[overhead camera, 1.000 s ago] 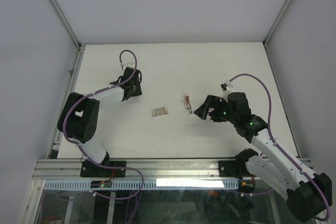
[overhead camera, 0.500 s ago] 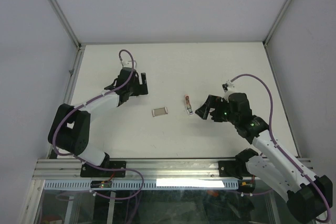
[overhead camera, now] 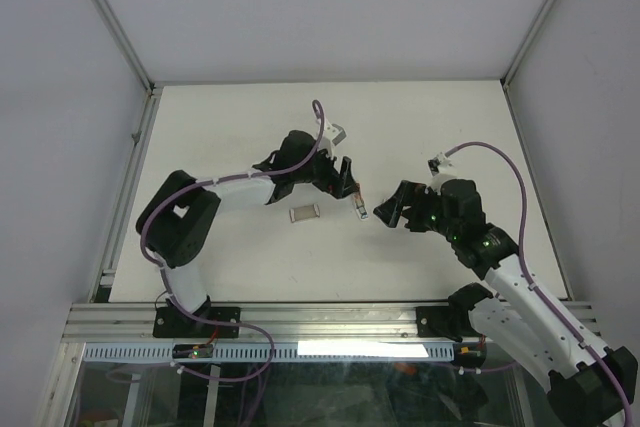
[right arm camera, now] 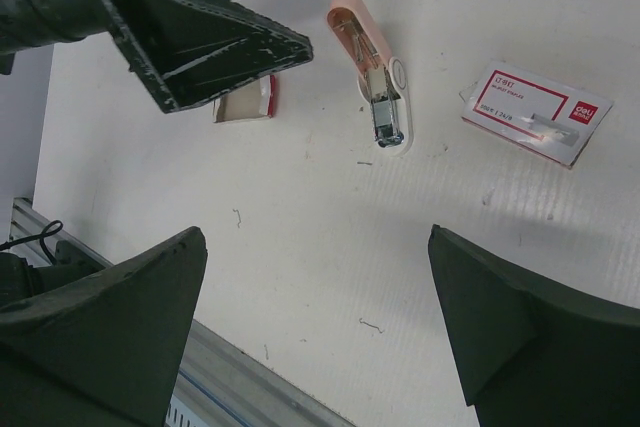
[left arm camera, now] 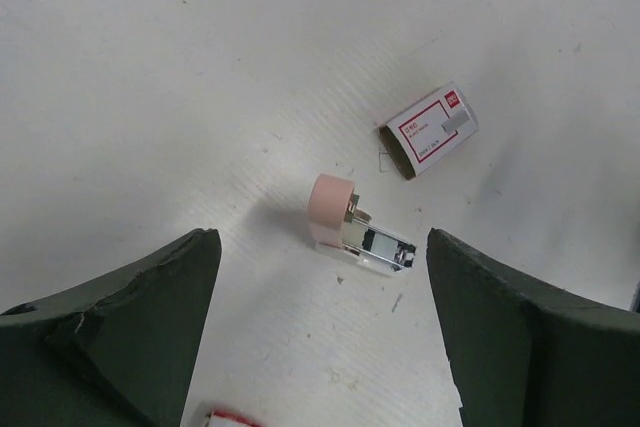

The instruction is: Load the staples into the stapler

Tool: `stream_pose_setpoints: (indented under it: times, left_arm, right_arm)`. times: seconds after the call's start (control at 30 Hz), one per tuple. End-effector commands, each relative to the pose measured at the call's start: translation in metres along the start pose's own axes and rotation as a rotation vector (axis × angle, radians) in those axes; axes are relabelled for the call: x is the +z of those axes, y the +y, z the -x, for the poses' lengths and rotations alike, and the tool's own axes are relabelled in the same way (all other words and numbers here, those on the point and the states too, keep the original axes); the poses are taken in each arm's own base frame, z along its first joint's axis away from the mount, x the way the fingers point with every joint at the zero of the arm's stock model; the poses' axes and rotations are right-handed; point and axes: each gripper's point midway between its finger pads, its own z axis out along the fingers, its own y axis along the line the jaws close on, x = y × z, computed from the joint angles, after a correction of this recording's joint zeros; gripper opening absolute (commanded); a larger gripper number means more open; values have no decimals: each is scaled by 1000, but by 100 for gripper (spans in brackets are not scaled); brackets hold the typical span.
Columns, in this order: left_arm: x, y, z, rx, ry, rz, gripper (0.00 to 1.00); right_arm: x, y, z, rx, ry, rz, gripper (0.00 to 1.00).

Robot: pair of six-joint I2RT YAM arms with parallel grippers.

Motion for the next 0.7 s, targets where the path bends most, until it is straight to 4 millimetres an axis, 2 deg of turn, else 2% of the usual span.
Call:
stream_pose_setpoints:
  times: [0.0,0.17,0.3,0.53,0.67]
  left_arm:
    - [21,-23,29,95,-70,-146,85]
    - [37,-28,17,94,-32,-182,78]
    - [45,-32,7,91,-7,-199,64]
    - [48,-34,-5,90,12,-178,44]
    - [42,-32,-1,101,-20,-116,30]
  right_arm:
    - [-5,8,14,-13,-52,26,96]
    - [-5,7,13,-9,-50,25,96]
    - [-4,6,11,-8,-44,22,96]
    - [-4,5,10,-7,-42,19,96]
    - [-4,5,10,-6,-43,17,96]
